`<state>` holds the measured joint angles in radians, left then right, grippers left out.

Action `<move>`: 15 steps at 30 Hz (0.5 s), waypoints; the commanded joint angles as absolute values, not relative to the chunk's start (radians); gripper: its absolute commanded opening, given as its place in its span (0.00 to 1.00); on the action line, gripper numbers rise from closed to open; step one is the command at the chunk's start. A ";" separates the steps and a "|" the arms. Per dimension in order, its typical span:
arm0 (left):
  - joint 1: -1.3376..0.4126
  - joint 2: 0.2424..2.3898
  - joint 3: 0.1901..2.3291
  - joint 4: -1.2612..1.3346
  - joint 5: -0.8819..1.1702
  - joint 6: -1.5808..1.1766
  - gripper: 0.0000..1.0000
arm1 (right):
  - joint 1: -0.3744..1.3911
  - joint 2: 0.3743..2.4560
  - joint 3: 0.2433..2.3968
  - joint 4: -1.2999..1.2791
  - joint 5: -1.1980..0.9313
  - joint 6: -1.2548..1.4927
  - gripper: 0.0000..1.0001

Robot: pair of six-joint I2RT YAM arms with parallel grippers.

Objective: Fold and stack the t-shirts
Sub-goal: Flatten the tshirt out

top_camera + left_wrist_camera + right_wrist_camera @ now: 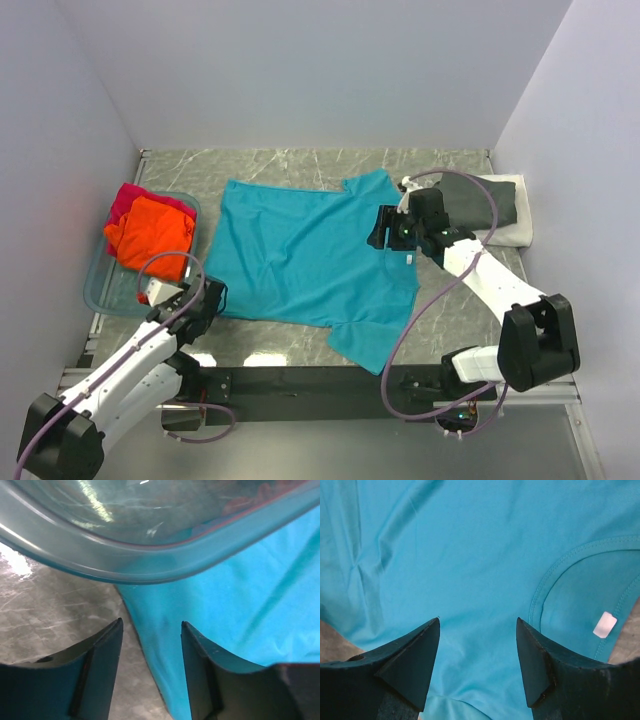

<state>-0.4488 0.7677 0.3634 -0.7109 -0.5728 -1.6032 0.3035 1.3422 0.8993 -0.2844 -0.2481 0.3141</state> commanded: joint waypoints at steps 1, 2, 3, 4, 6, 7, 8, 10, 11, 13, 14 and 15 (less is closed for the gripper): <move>-0.451 0.750 0.336 -0.695 -0.578 -1.628 0.55 | 0.311 1.293 0.877 -0.264 -0.239 0.322 0.69; -0.453 0.752 0.331 -0.678 -0.577 -1.629 0.55 | 0.313 1.289 0.876 -0.262 -0.241 0.322 0.69; -0.453 0.756 0.324 -0.670 -0.575 -1.629 0.54 | 0.311 1.279 0.870 -0.261 -0.236 0.322 0.69; -0.453 0.764 0.321 -0.663 -0.572 -1.628 0.54 | 0.313 1.276 0.871 -0.264 -0.235 0.322 0.69; -0.453 0.790 0.318 -0.647 -0.569 -1.629 0.54 | 0.311 1.266 0.871 -0.267 -0.232 0.321 0.69; -0.453 0.799 0.318 -0.646 -0.572 -1.631 0.53 | 0.310 1.262 0.871 -0.271 -0.229 0.321 0.69; -0.453 0.814 0.319 -0.641 -0.575 -1.629 0.53 | 0.311 1.259 0.873 -0.273 -0.229 0.322 0.69; -0.453 0.831 0.325 -0.632 -0.583 -1.629 0.52 | 0.313 1.249 0.874 -0.275 -0.229 0.321 0.69; -0.453 0.834 0.325 -0.629 -0.586 -1.628 0.52 | 0.311 1.243 0.876 -0.278 -0.229 0.321 0.69; -0.453 0.839 0.322 -0.621 -0.591 -1.632 0.48 | 0.311 1.230 0.877 -0.282 -0.227 0.322 0.69; -0.453 0.842 0.318 -0.615 -0.591 -1.632 0.46 | 0.311 1.221 0.879 -0.284 -0.226 0.322 0.69; -0.453 0.842 0.316 -0.611 -0.591 -1.632 0.40 | 0.311 1.220 0.877 -0.285 -0.222 0.319 0.69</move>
